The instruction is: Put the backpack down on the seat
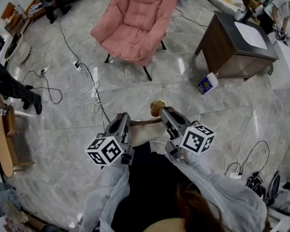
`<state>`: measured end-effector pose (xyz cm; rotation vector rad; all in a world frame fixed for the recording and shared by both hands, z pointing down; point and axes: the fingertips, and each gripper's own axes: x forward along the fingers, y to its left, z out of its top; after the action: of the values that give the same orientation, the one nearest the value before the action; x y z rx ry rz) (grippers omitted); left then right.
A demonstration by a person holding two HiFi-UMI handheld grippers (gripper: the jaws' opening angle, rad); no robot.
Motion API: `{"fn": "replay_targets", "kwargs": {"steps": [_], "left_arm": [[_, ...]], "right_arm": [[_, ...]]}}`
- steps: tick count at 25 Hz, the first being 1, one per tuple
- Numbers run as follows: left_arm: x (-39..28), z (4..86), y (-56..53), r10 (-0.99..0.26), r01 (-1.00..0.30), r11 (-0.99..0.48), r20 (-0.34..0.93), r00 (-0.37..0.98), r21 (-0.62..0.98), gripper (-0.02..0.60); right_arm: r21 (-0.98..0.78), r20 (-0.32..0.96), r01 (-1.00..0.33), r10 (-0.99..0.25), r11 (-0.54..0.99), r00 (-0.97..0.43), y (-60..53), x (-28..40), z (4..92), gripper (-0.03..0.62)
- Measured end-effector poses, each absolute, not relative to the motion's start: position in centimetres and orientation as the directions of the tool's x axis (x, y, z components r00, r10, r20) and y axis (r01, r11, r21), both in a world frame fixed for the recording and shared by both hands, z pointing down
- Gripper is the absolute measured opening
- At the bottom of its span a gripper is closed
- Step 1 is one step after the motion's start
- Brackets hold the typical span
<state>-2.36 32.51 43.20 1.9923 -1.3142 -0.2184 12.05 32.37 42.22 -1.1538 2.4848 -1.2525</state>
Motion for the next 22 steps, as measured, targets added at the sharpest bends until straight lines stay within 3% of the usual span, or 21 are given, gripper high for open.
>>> {"fn": "replay_targets", "kwargs": {"steps": [22], "left_arm": [[-9.2, 42.2, 13.9, -0.828, -0.699, -0.265, 0.215, 0.518, 0.664, 0.026]], "right_arm": [[-0.713, 0.198, -0.608, -0.731, 0.350, -0.653, 13.3, 5.1, 41.0, 0.060]]}}
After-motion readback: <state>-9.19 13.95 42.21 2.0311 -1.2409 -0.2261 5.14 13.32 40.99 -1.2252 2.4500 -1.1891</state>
